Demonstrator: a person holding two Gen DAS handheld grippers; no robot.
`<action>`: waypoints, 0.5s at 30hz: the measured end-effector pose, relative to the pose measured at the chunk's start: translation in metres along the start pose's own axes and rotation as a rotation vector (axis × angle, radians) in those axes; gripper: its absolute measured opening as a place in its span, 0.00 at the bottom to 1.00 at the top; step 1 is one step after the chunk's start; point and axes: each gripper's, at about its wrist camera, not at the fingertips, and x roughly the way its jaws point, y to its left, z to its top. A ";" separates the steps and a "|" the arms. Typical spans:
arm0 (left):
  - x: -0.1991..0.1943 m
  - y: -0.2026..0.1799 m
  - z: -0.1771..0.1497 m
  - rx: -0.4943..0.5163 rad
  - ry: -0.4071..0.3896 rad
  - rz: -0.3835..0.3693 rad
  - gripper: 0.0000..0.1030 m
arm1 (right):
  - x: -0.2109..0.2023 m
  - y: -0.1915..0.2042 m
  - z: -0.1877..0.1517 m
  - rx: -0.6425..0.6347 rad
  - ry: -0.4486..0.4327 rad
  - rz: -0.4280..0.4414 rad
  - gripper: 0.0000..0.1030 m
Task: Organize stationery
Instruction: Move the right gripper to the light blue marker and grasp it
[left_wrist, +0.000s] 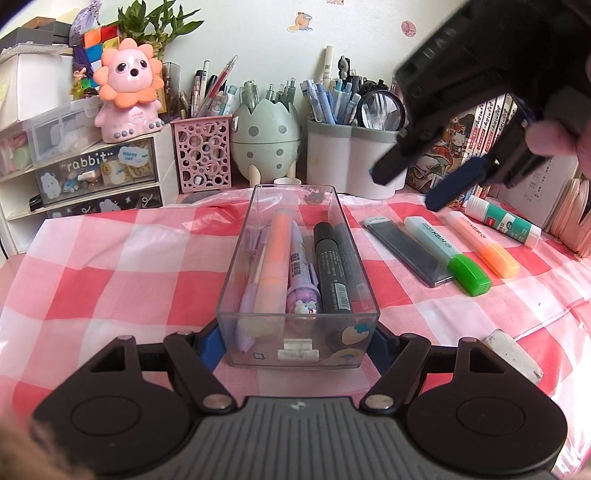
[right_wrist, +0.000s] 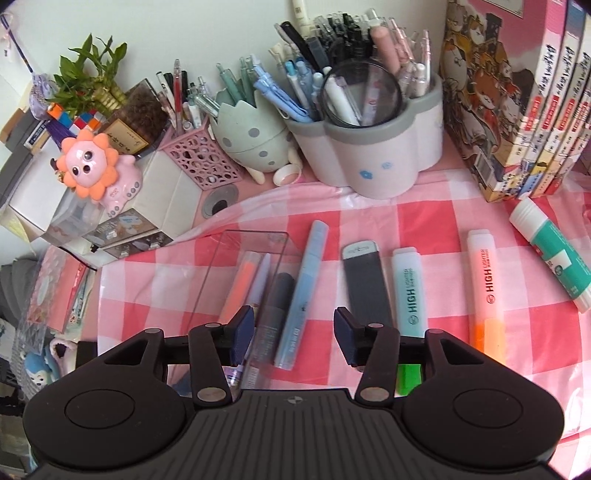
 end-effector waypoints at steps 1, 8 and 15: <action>0.000 0.000 0.000 0.000 0.000 0.000 0.46 | 0.000 -0.003 -0.001 0.002 0.000 0.000 0.50; 0.000 0.001 0.000 -0.009 -0.004 0.000 0.47 | 0.002 -0.012 -0.012 -0.027 -0.021 -0.015 0.53; -0.003 0.004 -0.001 -0.031 -0.017 0.036 0.47 | 0.020 -0.009 -0.025 -0.097 -0.060 -0.017 0.50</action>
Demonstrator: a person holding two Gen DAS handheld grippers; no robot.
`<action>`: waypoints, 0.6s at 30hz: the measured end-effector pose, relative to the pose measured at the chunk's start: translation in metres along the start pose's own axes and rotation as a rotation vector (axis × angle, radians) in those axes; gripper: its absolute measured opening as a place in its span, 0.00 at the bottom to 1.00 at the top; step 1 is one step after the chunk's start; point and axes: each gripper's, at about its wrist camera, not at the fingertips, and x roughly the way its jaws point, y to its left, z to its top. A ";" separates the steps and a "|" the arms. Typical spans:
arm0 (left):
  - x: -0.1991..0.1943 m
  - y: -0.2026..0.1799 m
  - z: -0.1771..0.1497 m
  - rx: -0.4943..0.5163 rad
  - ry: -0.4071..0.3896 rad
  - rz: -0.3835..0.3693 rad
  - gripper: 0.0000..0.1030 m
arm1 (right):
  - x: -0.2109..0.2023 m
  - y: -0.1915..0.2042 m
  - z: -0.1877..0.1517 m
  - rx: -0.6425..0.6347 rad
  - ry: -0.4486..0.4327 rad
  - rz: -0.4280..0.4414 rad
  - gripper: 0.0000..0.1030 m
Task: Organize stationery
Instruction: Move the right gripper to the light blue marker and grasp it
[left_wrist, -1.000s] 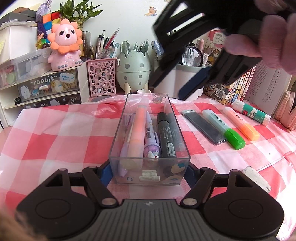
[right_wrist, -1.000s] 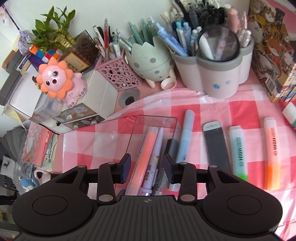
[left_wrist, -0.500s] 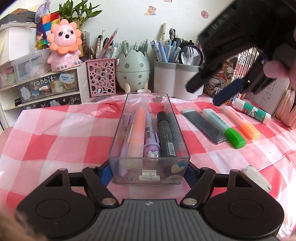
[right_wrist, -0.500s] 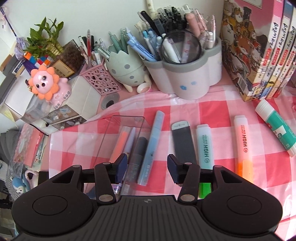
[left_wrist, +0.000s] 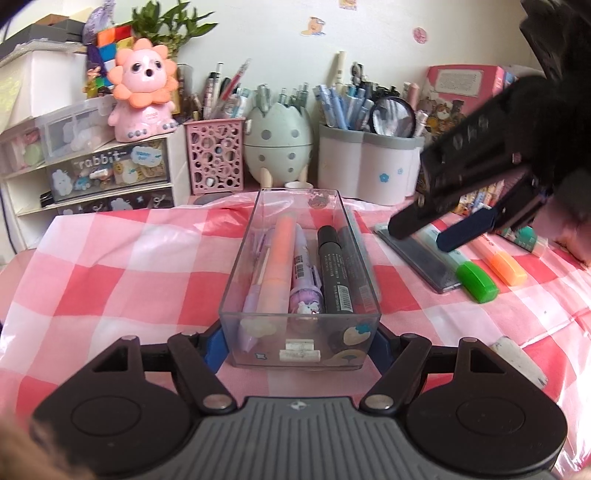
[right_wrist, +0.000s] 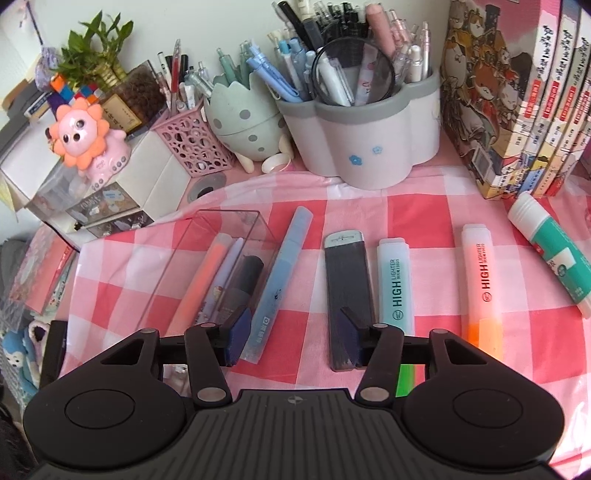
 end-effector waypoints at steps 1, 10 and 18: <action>0.000 0.000 0.000 -0.003 -0.001 0.010 0.47 | 0.004 0.002 -0.001 -0.013 -0.006 -0.001 0.49; -0.002 0.002 -0.001 -0.007 0.002 0.030 0.47 | 0.030 0.017 0.001 -0.096 -0.058 -0.009 0.40; -0.001 0.002 -0.001 -0.012 0.006 0.027 0.47 | 0.039 0.026 0.000 -0.235 -0.068 -0.022 0.24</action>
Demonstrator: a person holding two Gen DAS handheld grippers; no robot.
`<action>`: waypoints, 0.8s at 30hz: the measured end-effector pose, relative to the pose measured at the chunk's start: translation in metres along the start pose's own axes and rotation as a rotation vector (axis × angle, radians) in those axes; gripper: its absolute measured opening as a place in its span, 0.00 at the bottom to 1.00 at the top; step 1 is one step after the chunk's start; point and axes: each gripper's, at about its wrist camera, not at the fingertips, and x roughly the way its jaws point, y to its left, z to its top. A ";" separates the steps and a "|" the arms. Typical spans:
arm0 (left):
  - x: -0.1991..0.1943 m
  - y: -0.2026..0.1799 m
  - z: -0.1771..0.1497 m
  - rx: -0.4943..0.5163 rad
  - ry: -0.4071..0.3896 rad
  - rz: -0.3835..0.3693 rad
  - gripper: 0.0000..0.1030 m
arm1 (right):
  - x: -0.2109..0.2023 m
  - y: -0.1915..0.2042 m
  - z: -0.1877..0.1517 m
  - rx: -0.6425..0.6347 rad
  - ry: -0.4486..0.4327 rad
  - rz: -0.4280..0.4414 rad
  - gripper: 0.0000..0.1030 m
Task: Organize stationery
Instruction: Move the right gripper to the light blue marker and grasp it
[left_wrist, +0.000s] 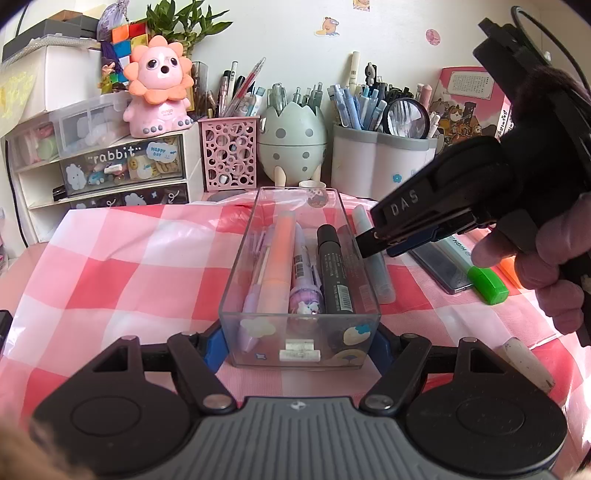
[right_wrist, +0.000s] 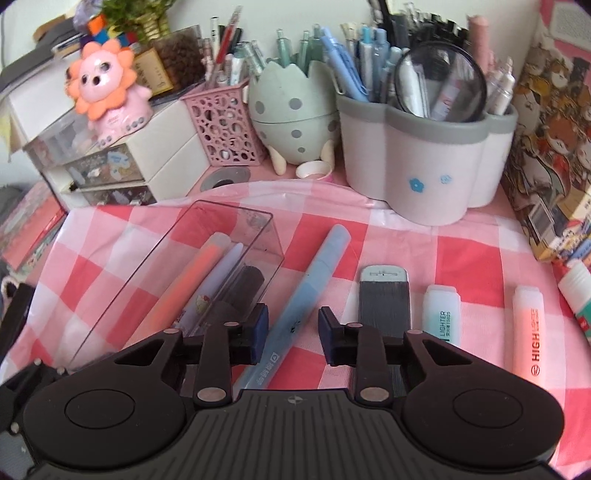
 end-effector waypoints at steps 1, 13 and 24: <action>0.000 0.000 0.000 0.000 0.000 0.000 0.47 | -0.001 0.001 -0.001 -0.018 0.001 0.002 0.22; 0.000 0.000 0.000 0.000 0.000 0.000 0.47 | -0.018 0.004 -0.011 -0.078 0.135 -0.009 0.18; 0.000 -0.001 0.000 0.001 0.001 0.001 0.47 | -0.005 0.018 -0.002 -0.135 0.120 -0.051 0.28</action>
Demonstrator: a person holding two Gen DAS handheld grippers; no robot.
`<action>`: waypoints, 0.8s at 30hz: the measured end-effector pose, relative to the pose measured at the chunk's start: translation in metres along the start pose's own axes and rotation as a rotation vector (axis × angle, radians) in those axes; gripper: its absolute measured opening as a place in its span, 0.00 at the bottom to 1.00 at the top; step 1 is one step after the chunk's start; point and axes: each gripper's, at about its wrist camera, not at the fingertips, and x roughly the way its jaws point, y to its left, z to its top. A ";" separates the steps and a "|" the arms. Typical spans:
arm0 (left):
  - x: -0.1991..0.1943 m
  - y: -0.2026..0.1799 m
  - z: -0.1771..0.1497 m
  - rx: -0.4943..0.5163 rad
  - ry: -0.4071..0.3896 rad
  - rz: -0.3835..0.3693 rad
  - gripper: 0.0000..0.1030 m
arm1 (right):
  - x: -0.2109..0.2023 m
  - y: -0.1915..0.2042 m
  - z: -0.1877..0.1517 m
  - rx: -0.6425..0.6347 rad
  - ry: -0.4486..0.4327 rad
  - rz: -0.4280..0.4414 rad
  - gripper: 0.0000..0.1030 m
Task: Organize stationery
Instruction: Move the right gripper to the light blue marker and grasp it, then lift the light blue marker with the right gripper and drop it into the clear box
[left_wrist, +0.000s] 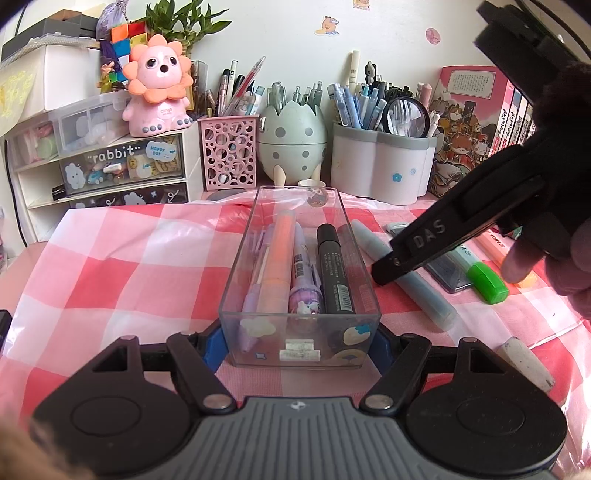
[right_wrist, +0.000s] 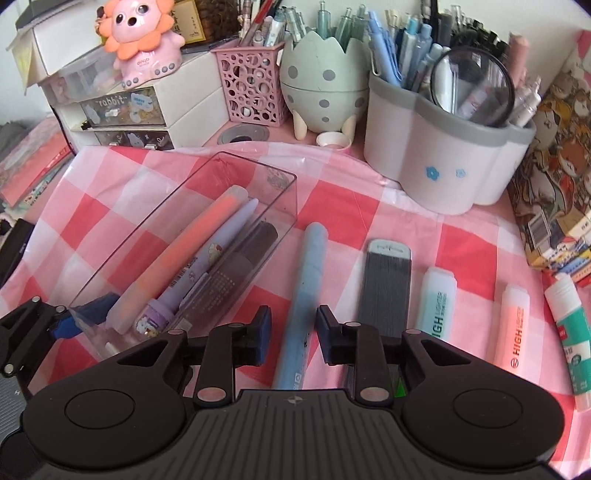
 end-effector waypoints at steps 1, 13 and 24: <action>0.000 0.000 0.000 0.000 0.000 0.000 0.47 | 0.000 0.001 0.000 -0.012 -0.004 -0.007 0.28; 0.000 0.000 0.000 0.000 0.000 0.000 0.47 | -0.004 0.005 -0.002 -0.022 -0.021 -0.026 0.14; 0.001 -0.001 0.000 -0.001 0.000 -0.001 0.46 | -0.028 0.000 -0.001 0.059 -0.071 0.017 0.14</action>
